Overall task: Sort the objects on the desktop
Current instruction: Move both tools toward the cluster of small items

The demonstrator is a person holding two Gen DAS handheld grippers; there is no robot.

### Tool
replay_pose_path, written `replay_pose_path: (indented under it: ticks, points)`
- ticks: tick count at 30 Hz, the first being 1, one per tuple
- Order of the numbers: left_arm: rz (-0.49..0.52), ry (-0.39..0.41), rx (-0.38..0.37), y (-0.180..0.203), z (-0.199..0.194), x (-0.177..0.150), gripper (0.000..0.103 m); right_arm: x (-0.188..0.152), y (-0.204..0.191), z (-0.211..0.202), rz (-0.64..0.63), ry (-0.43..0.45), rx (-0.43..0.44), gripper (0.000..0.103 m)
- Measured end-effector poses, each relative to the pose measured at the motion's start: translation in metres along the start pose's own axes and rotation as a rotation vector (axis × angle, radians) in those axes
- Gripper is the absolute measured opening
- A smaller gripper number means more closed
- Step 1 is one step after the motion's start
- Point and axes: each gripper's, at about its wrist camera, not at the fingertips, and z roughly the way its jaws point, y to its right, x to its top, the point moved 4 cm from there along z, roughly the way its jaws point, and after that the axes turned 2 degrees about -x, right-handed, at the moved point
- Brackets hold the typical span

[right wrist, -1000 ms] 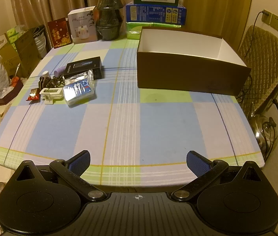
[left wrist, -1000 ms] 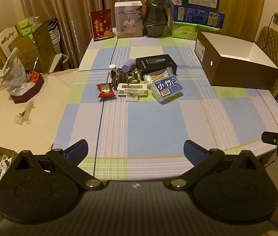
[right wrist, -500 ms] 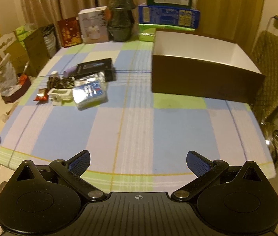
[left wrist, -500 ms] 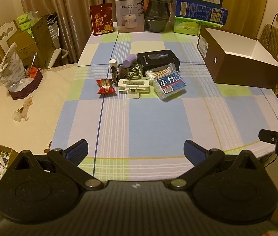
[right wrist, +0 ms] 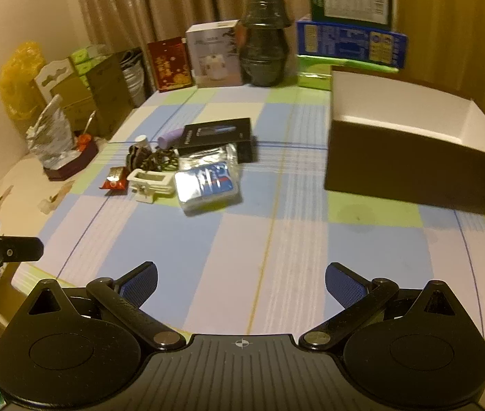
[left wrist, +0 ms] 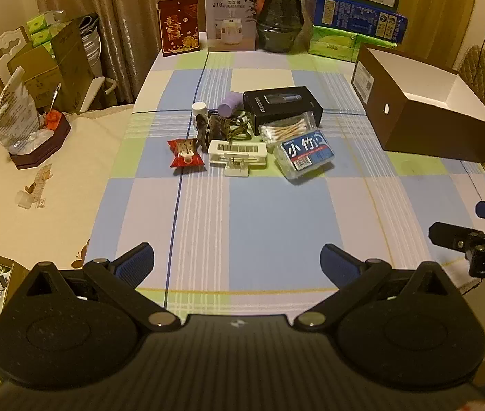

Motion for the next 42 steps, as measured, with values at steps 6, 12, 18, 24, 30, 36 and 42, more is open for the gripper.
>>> replay_pose_path:
  ticks: [6, 12, 18, 24, 30, 36, 42]
  points:
    - [-0.023, 0.0, 0.017, 0.0, 0.012, 0.013, 0.102, 0.019, -0.002, 0.02, -0.055, -0.002, 0.044, 0.101]
    - [-0.07, 0.003, 0.057, 0.007, 0.027, 0.028, 0.102, 0.037, -0.003, 0.041, -0.148, 0.005, 0.086, 0.101]
    - [-0.109, 0.008, 0.107, 0.021, 0.038, 0.04, 0.102, 0.053, 0.006, 0.058, -0.222, 0.004, 0.15, 0.101]
    - [-0.168, 0.012, 0.175, 0.033, 0.044, 0.049, 0.102, 0.07, 0.02, 0.073, -0.252, 0.001, 0.222, 0.101]
    - [-0.208, 0.008, 0.225, 0.036, 0.049, 0.054, 0.102, 0.075, 0.022, 0.085, -0.272, -0.016, 0.262, 0.101]
    - [-0.185, -0.005, 0.209, 0.024, 0.059, 0.057, 0.102, 0.075, 0.012, 0.096, -0.231, -0.03, 0.246, 0.101]
    - [-0.125, -0.028, 0.147, -0.003, 0.078, 0.063, 0.101, 0.075, -0.004, 0.109, -0.156, -0.008, 0.2, 0.101]
